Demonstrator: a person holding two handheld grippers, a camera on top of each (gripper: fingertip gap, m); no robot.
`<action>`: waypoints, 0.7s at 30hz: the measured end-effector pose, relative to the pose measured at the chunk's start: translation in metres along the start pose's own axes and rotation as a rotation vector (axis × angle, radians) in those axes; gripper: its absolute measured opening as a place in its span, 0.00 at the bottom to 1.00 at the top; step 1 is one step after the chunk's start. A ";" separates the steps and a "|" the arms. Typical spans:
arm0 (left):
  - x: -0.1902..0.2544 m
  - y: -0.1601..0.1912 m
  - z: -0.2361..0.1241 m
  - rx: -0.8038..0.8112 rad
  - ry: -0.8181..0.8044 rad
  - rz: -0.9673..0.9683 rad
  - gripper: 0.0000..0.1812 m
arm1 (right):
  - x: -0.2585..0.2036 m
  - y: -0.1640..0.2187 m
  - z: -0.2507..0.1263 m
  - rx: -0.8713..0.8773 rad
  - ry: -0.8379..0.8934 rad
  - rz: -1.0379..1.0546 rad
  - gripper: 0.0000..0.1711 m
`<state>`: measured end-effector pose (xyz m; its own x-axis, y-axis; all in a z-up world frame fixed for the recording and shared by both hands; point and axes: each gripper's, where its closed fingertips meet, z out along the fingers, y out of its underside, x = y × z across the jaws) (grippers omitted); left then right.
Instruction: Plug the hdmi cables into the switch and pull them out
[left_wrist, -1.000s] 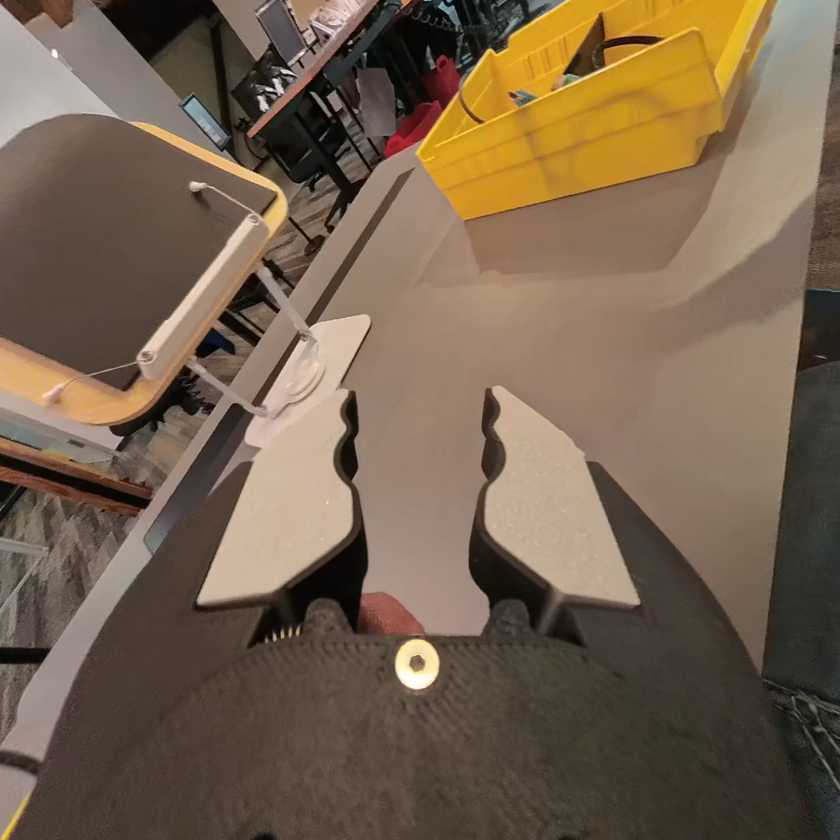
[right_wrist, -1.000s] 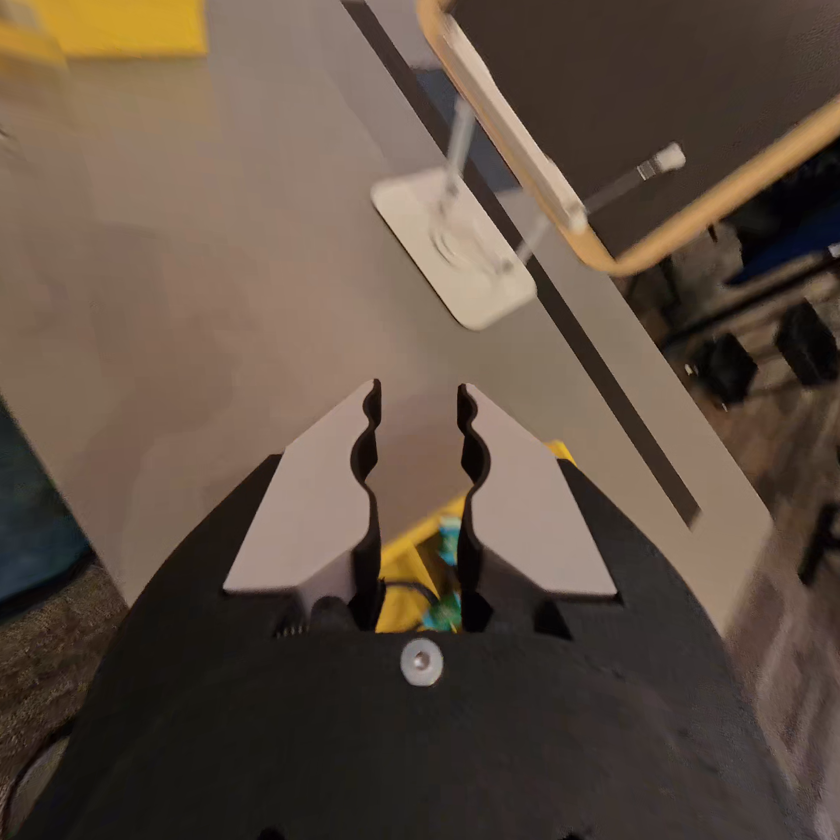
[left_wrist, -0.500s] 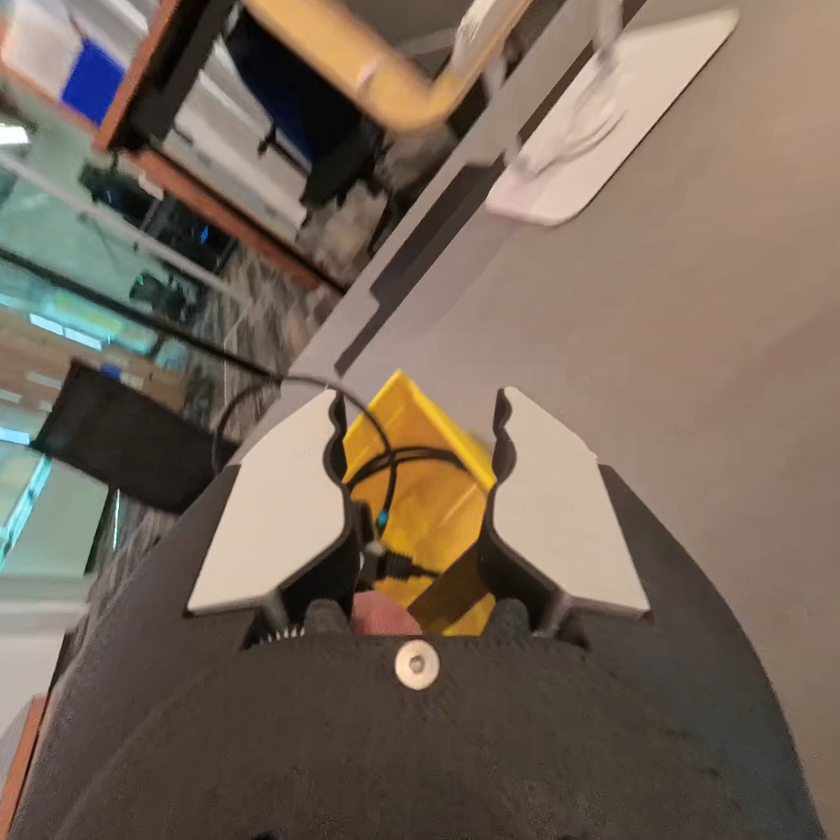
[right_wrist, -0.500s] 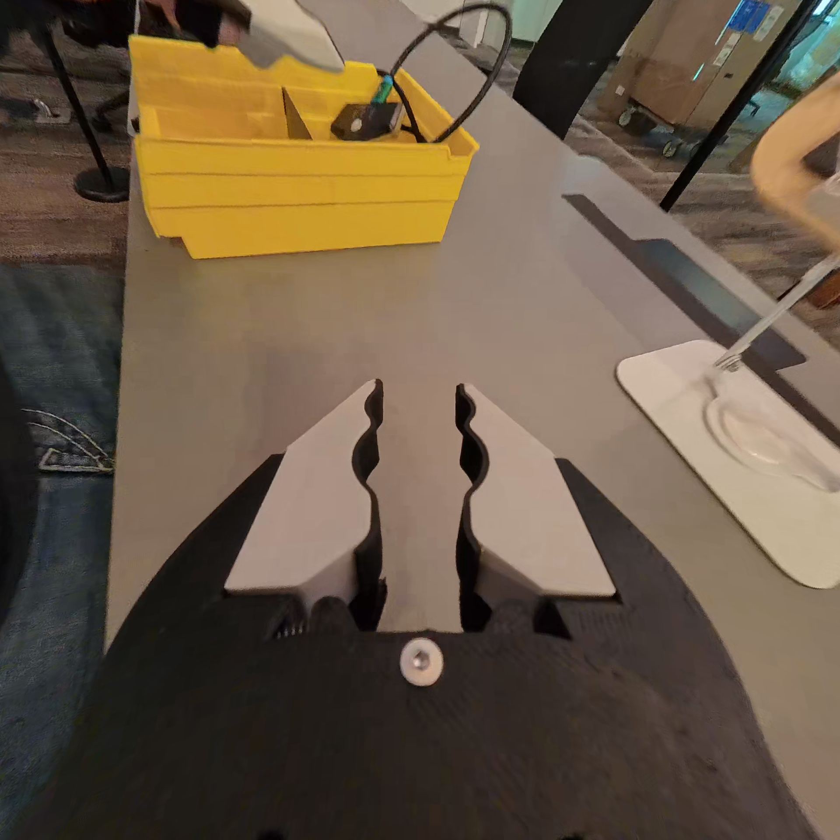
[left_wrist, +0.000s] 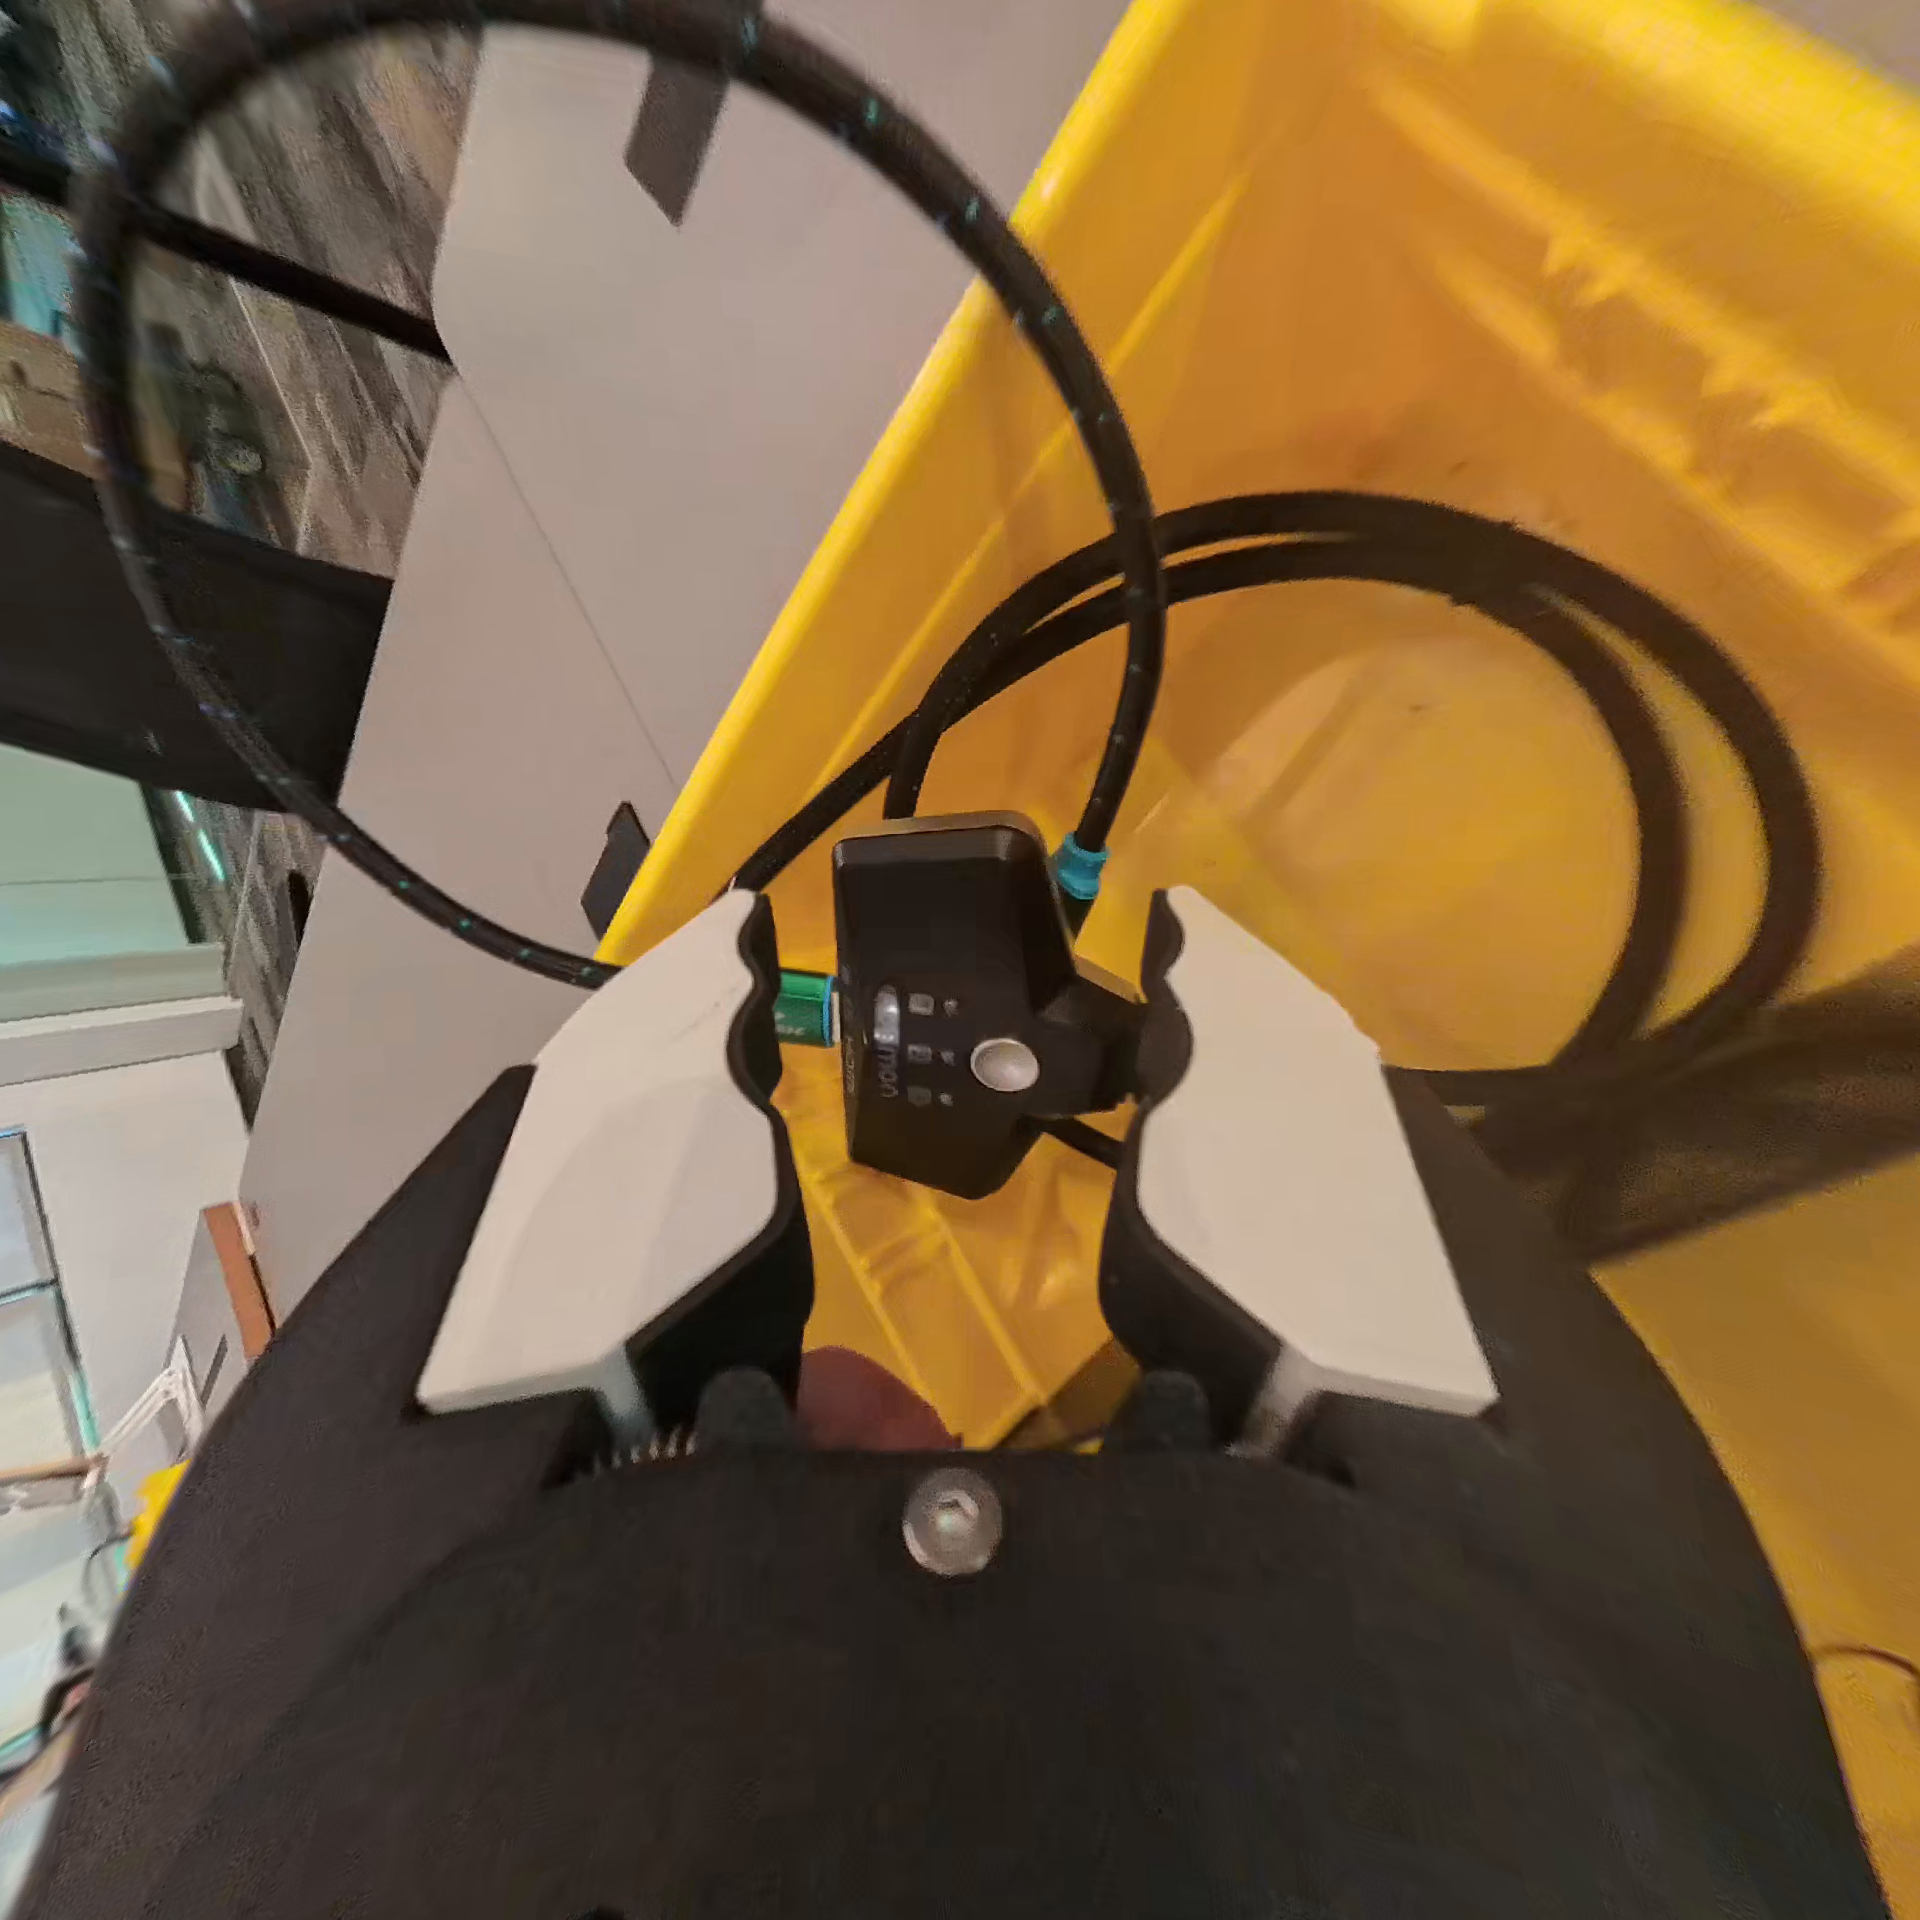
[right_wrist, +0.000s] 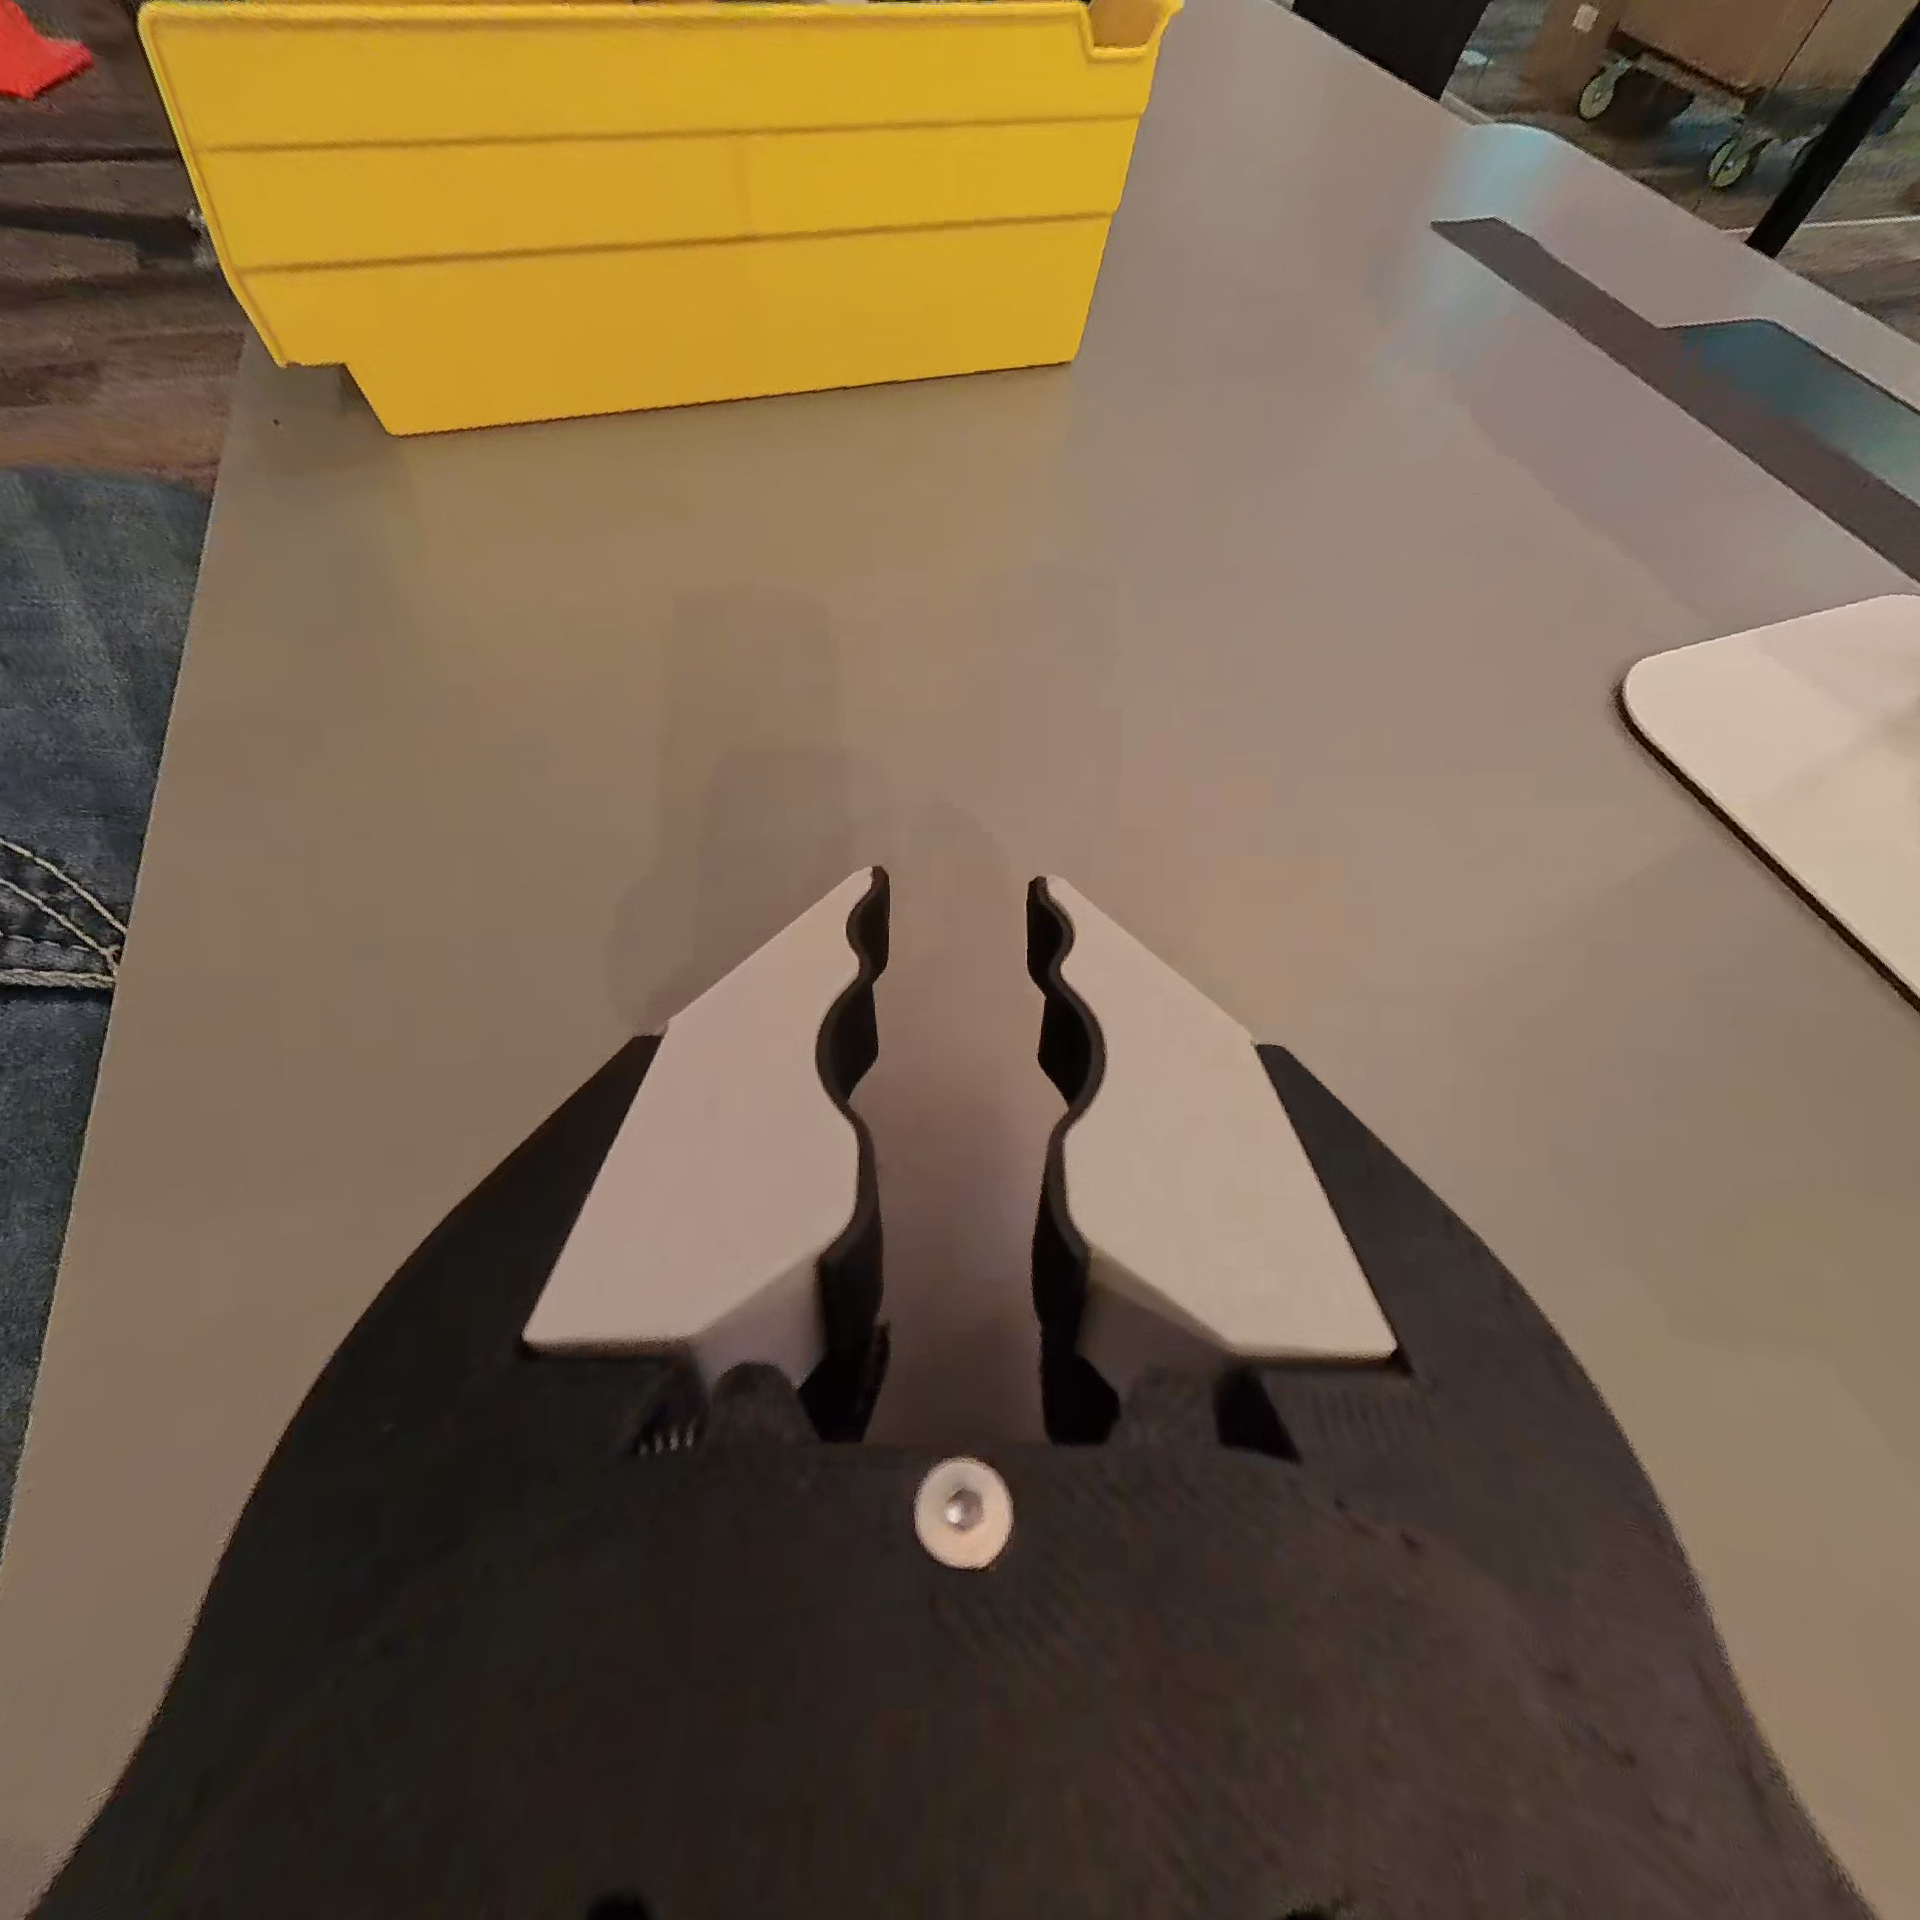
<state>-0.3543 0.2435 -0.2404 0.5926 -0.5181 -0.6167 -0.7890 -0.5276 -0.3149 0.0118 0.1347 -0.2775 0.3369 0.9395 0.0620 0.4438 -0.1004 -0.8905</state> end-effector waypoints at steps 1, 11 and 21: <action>-0.002 0.004 0.008 -0.034 0.001 0.009 0.37 | -0.001 0.001 0.001 -0.009 -0.002 -0.010 0.14; -0.002 0.015 0.033 -0.148 0.004 0.022 0.30 | -0.007 0.006 0.004 -0.046 0.003 -0.070 0.13; -0.043 -0.008 -0.023 0.023 -0.189 0.006 0.30 | -0.004 0.002 0.001 -0.010 -0.009 -0.028 0.13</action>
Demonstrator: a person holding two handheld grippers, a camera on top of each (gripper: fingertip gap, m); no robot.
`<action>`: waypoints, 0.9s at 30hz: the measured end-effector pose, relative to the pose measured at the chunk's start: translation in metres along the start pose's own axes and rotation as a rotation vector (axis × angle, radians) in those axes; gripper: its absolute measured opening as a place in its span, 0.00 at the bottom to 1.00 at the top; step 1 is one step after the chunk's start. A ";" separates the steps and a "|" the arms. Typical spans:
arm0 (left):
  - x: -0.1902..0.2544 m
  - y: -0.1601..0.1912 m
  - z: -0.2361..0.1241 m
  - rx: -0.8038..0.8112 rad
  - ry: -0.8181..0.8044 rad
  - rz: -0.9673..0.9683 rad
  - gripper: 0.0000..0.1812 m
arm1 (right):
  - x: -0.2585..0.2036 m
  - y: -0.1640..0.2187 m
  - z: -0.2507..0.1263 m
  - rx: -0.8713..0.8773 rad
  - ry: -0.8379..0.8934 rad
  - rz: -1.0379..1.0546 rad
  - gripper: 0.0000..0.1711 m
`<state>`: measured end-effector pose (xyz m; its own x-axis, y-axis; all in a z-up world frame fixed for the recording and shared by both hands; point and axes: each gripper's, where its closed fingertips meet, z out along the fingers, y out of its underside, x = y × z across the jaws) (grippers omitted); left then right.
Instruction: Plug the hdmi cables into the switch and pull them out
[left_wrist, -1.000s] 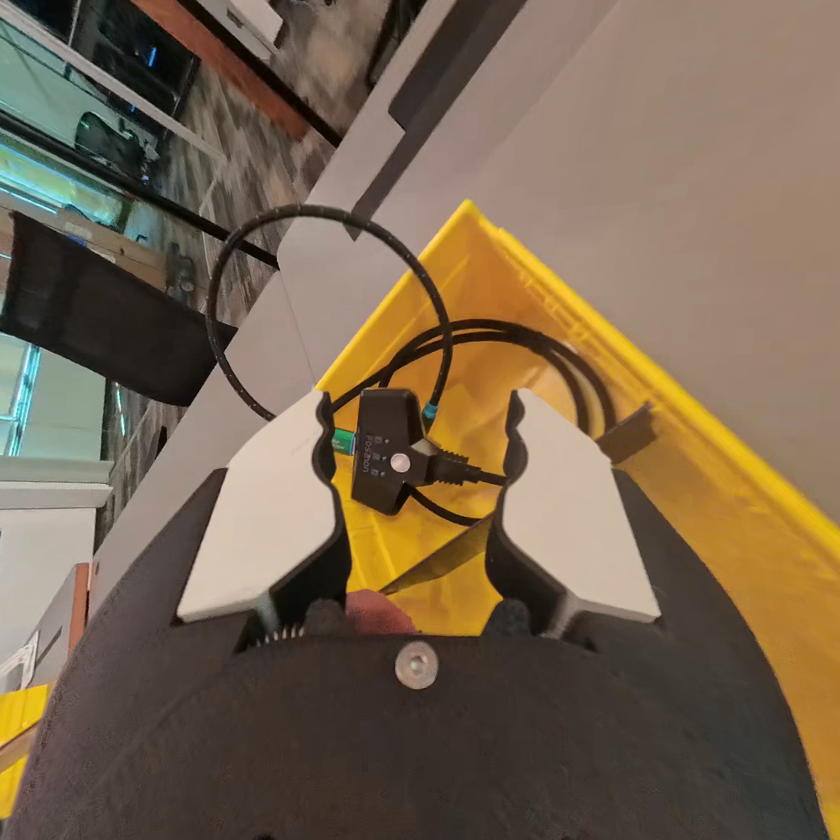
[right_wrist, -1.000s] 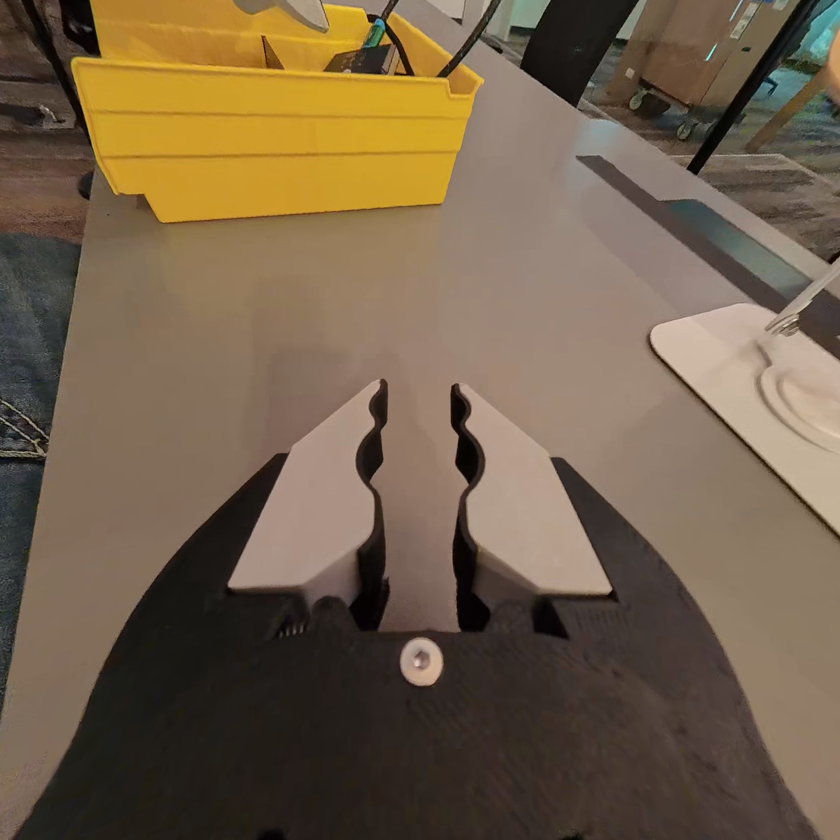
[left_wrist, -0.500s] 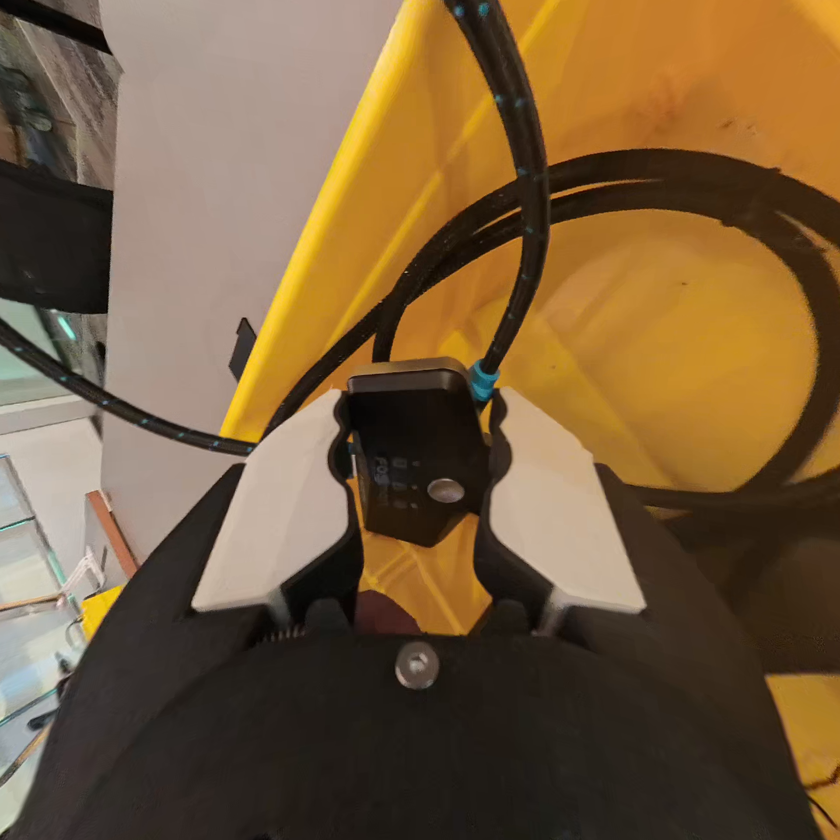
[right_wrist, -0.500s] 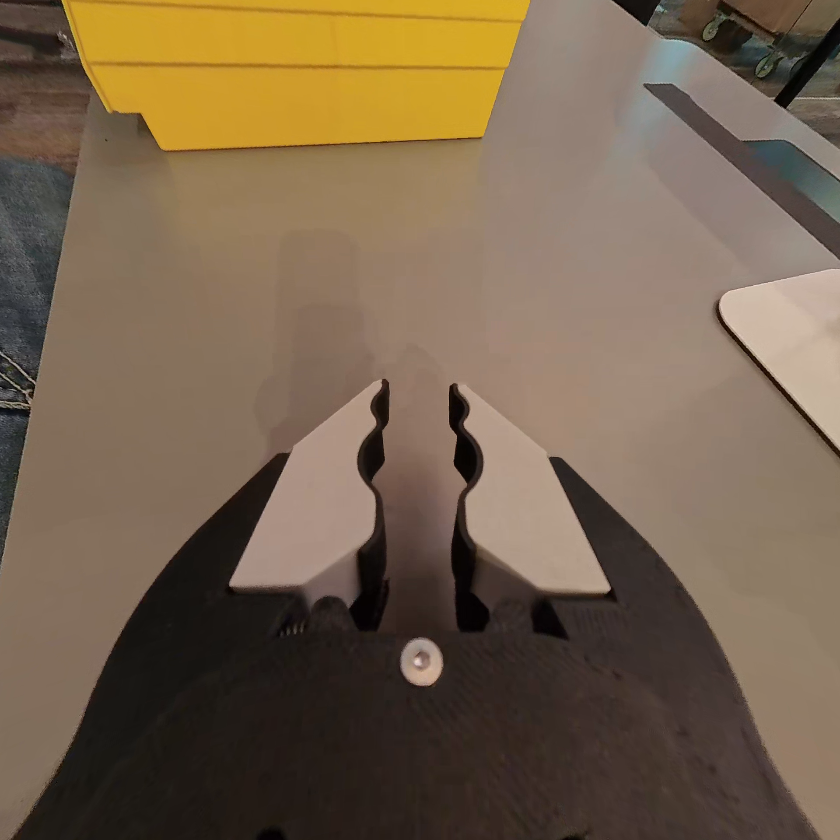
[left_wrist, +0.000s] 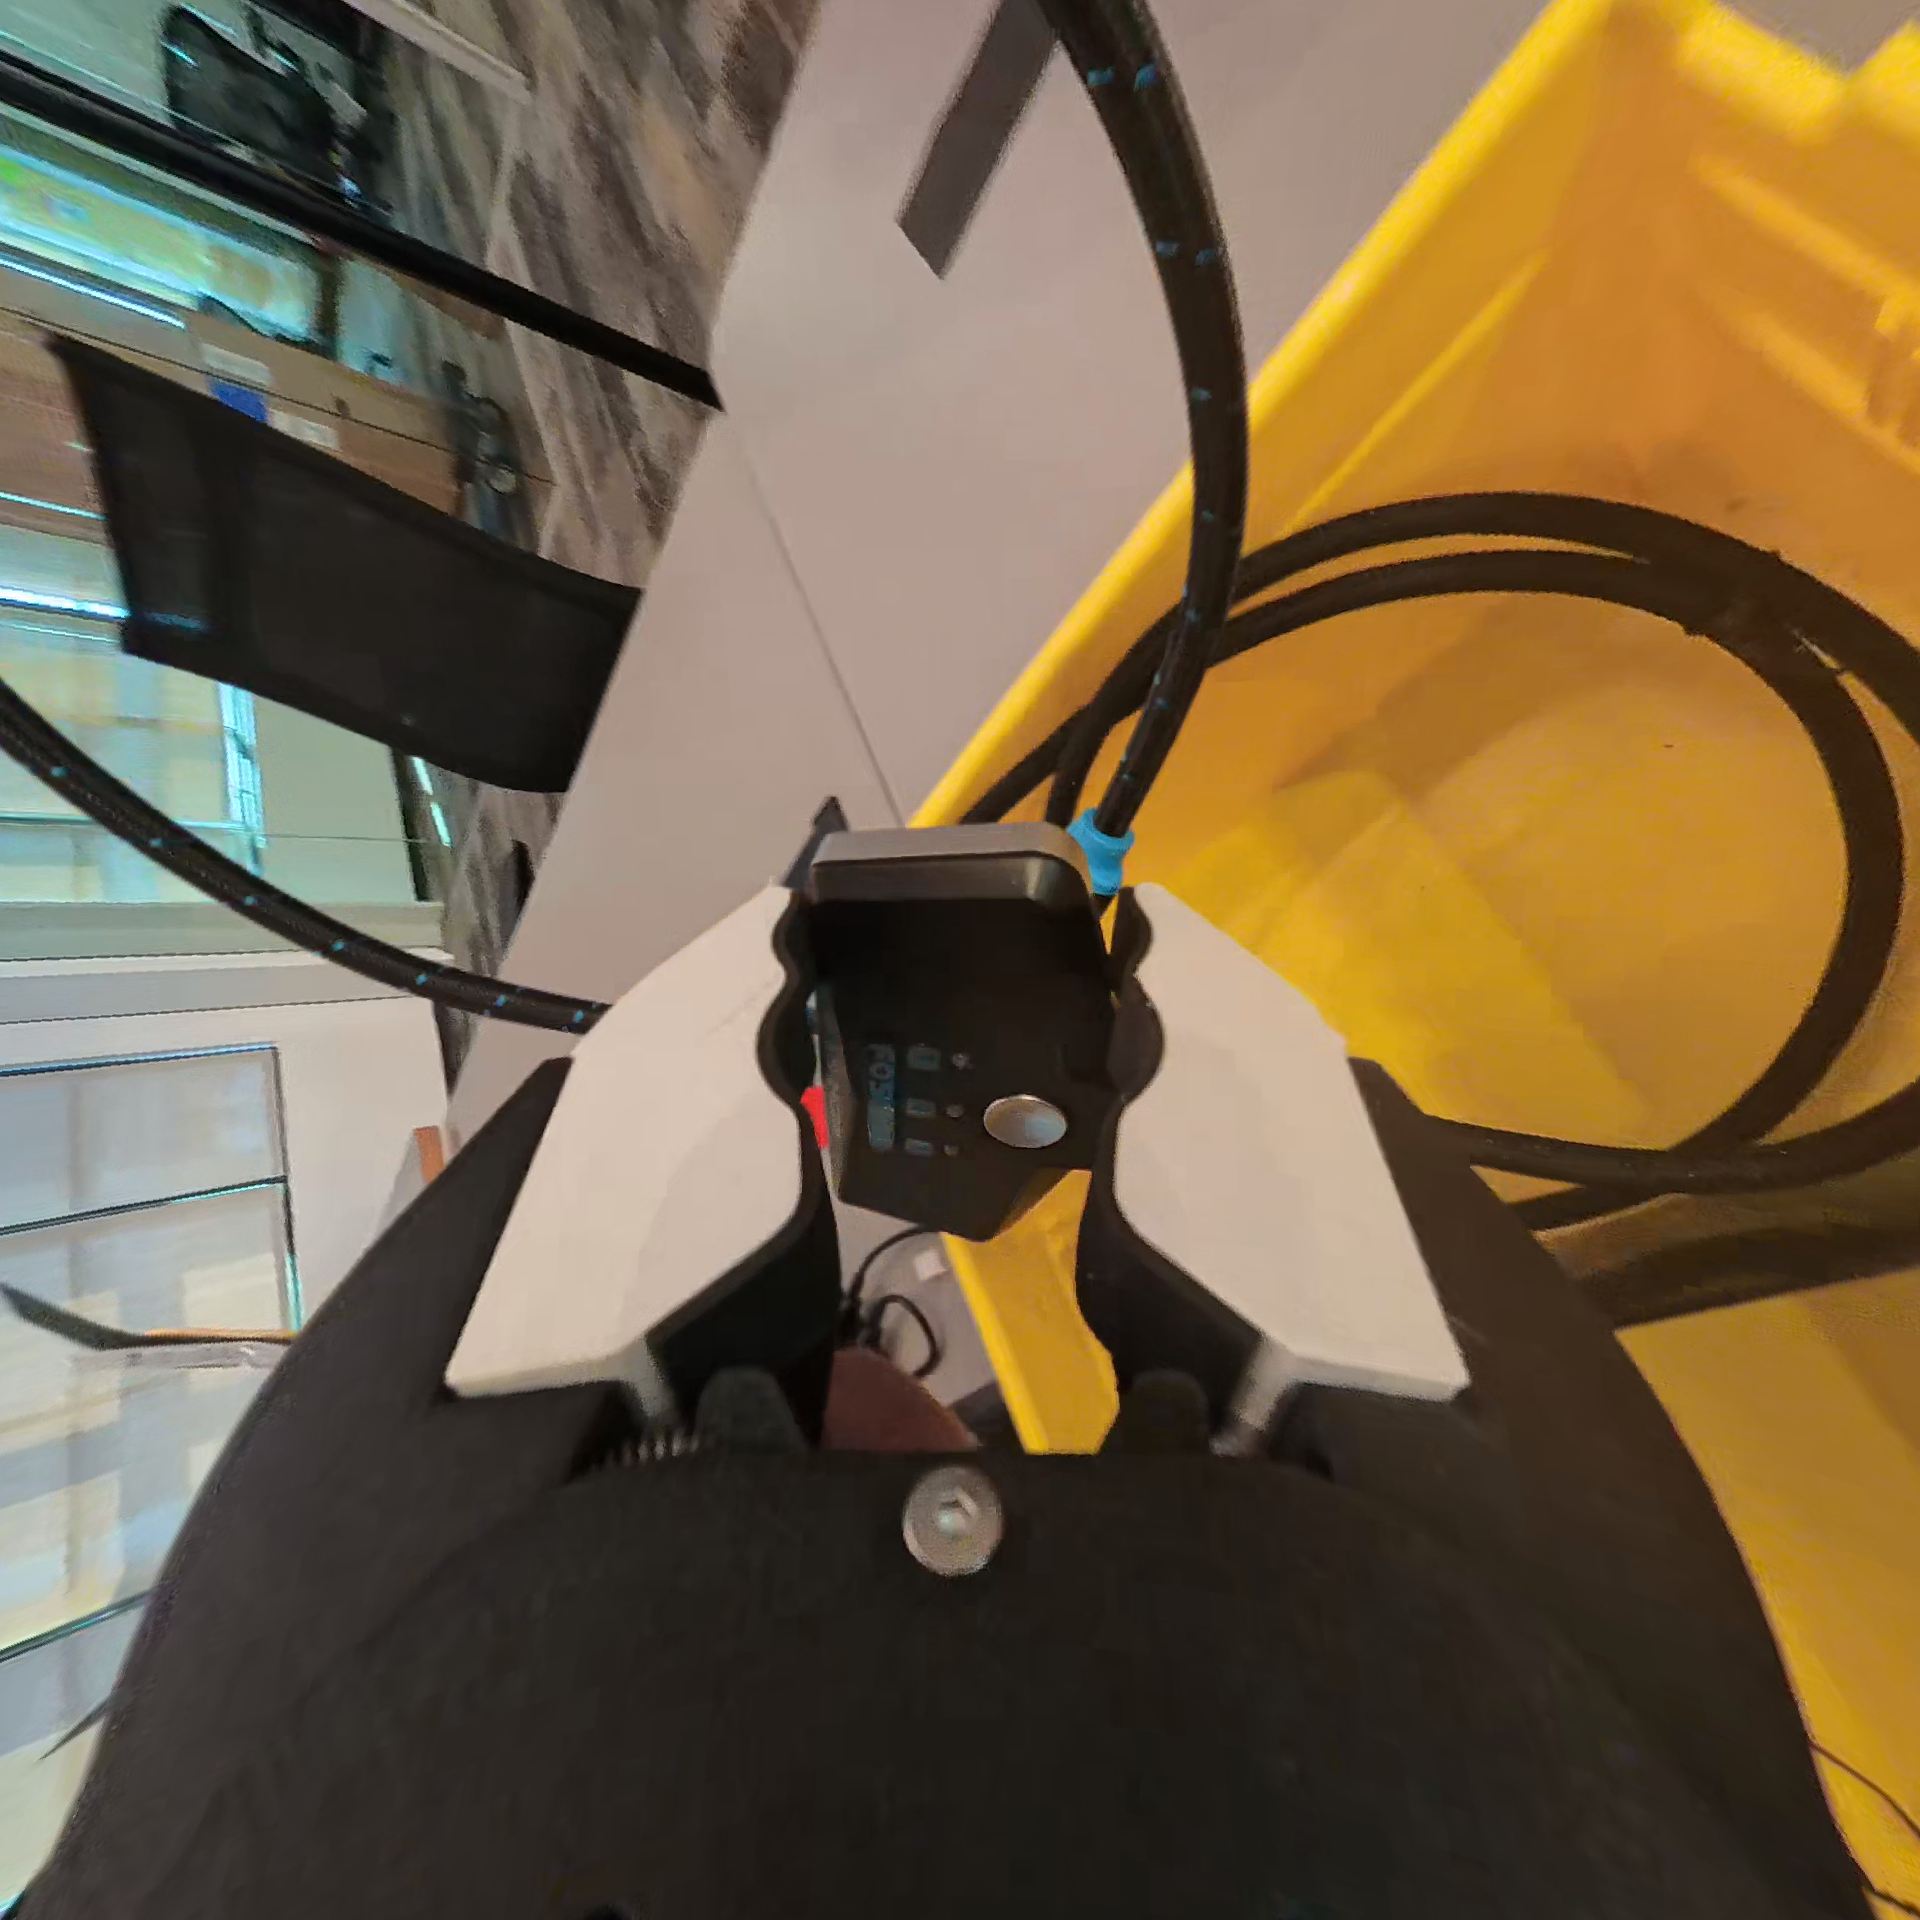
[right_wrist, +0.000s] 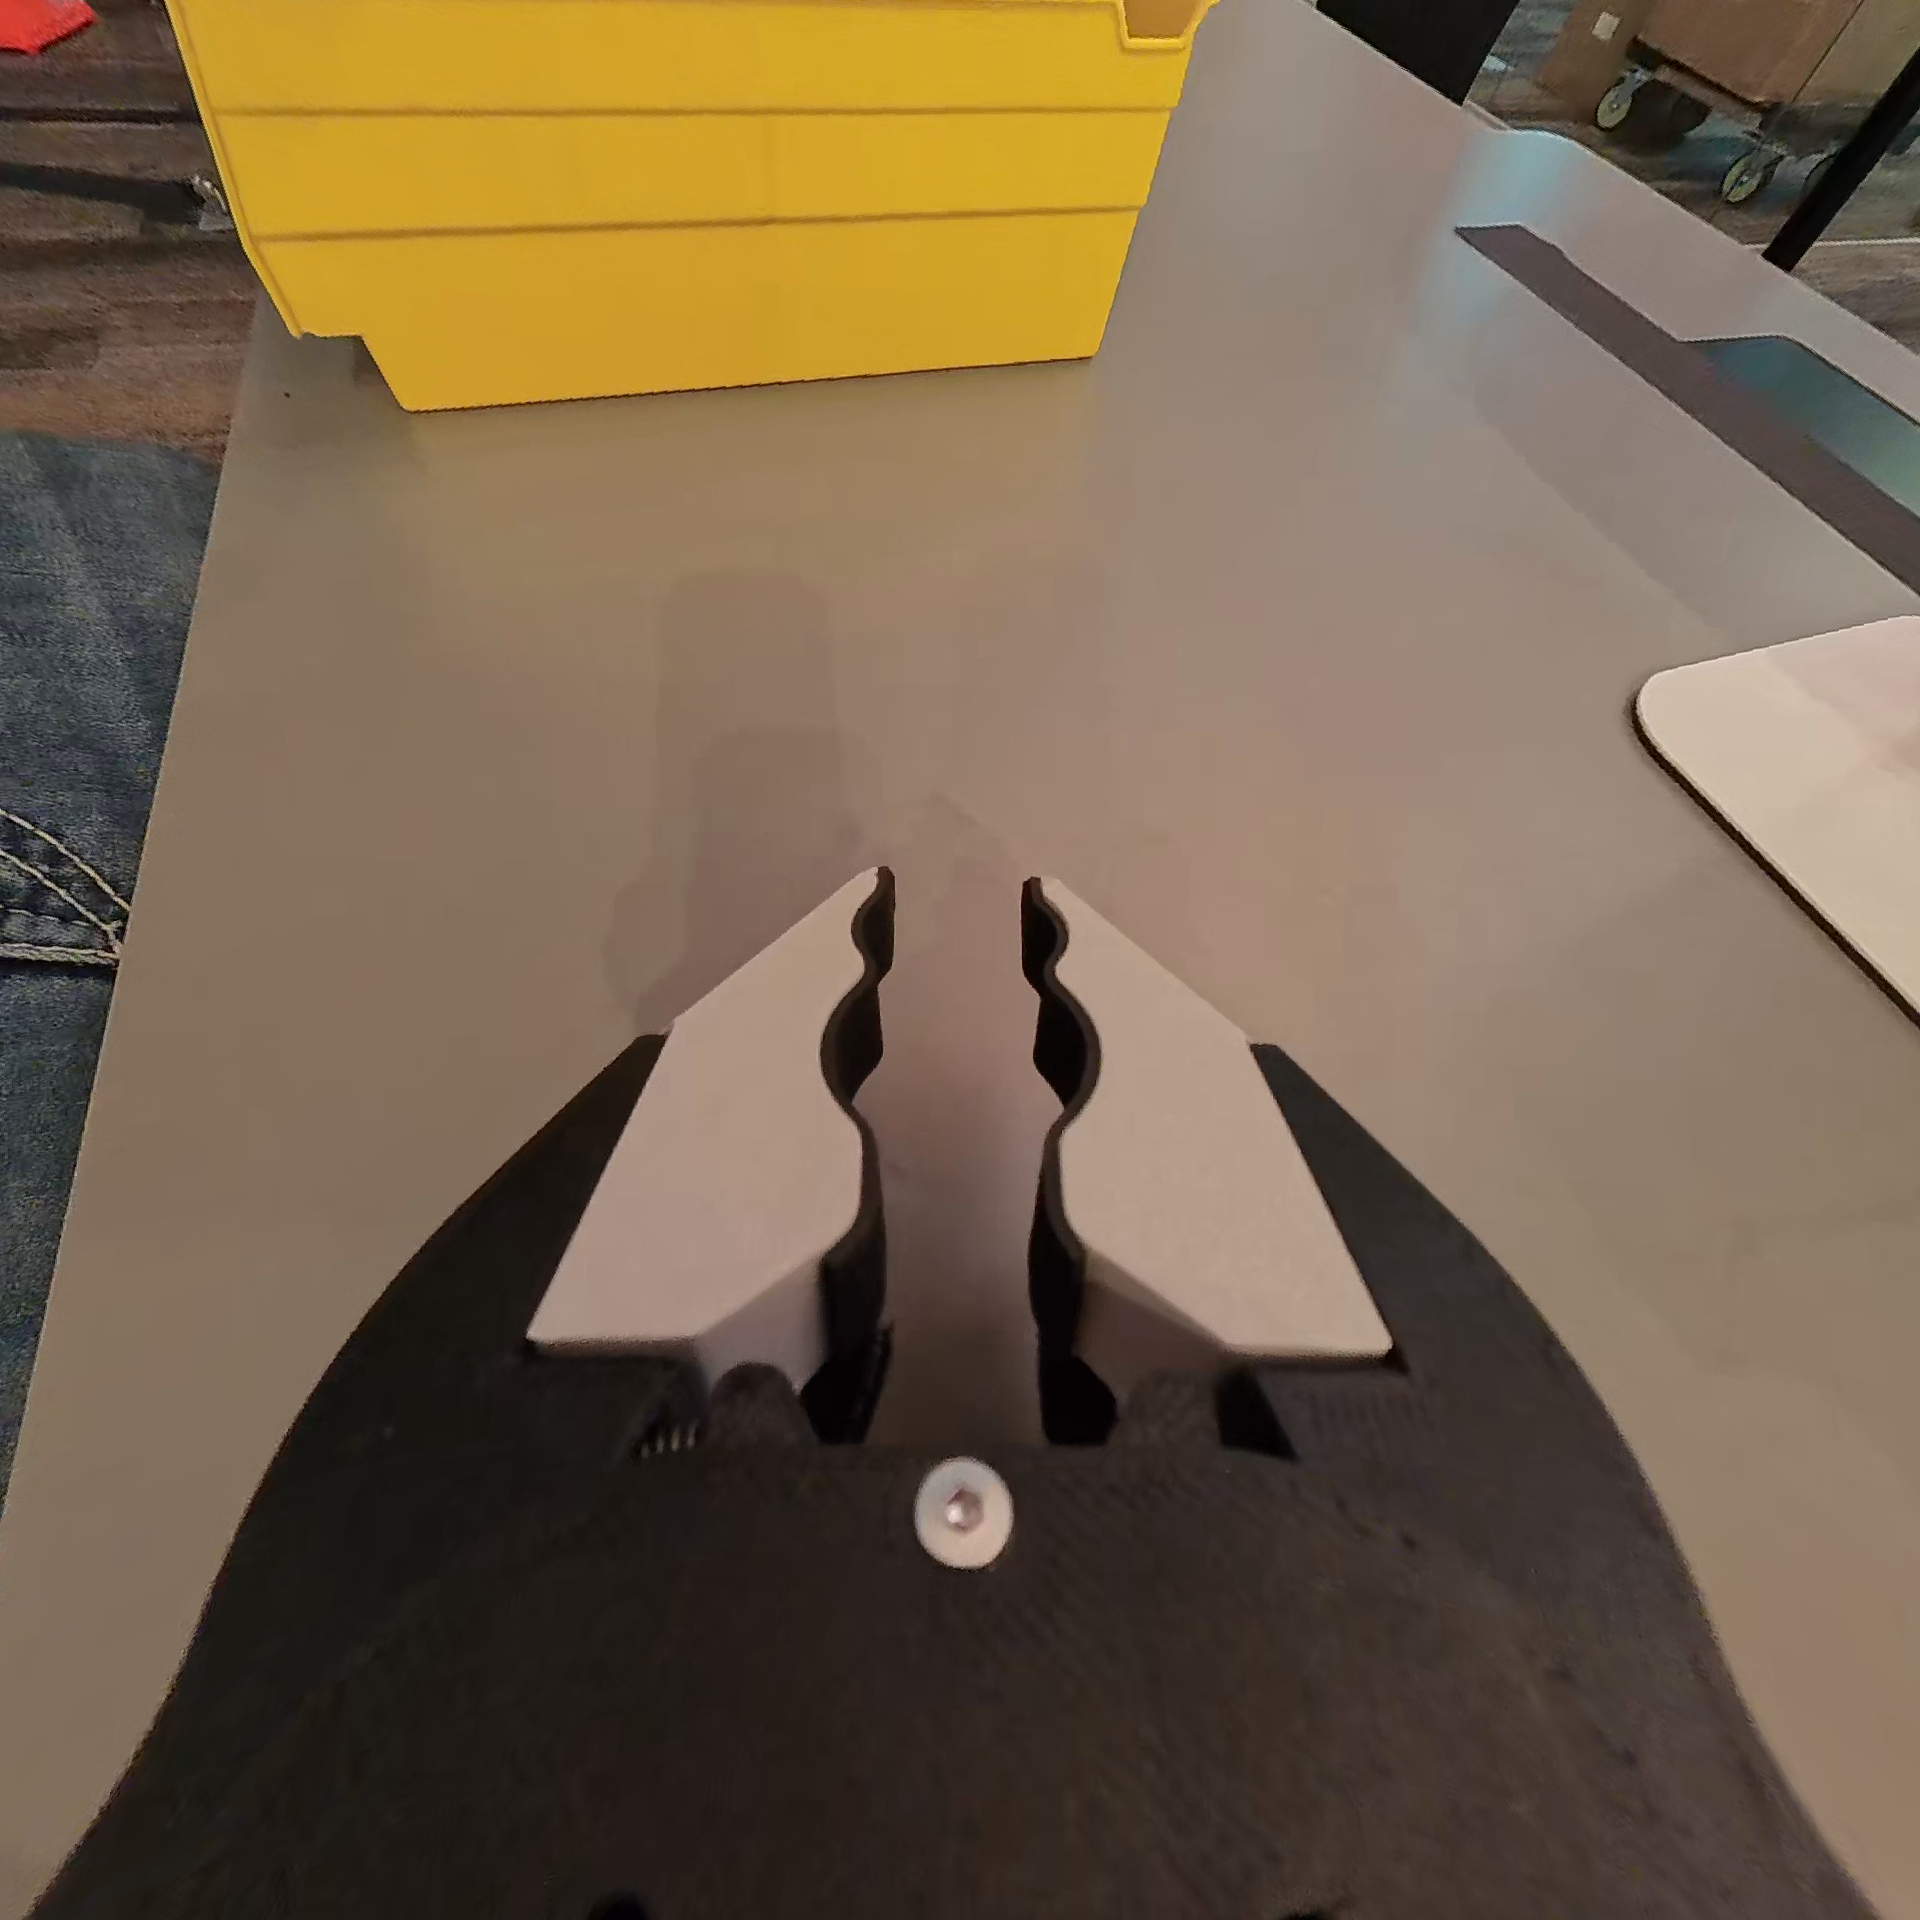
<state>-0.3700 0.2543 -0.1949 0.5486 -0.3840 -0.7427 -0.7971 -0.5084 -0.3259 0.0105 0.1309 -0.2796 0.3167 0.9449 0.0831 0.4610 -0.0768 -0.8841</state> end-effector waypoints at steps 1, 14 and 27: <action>-0.005 -0.003 -0.007 0.013 -0.016 0.002 0.30 | 0.000 0.000 0.000 0.001 0.001 0.000 0.13; -0.086 -0.080 -0.116 0.195 -0.284 0.100 0.30 | 0.003 -0.005 -0.004 0.037 0.012 0.017 0.12; -0.138 -0.118 -0.152 0.233 -0.394 0.093 0.30 | 0.008 -0.011 -0.010 0.096 0.017 0.050 0.12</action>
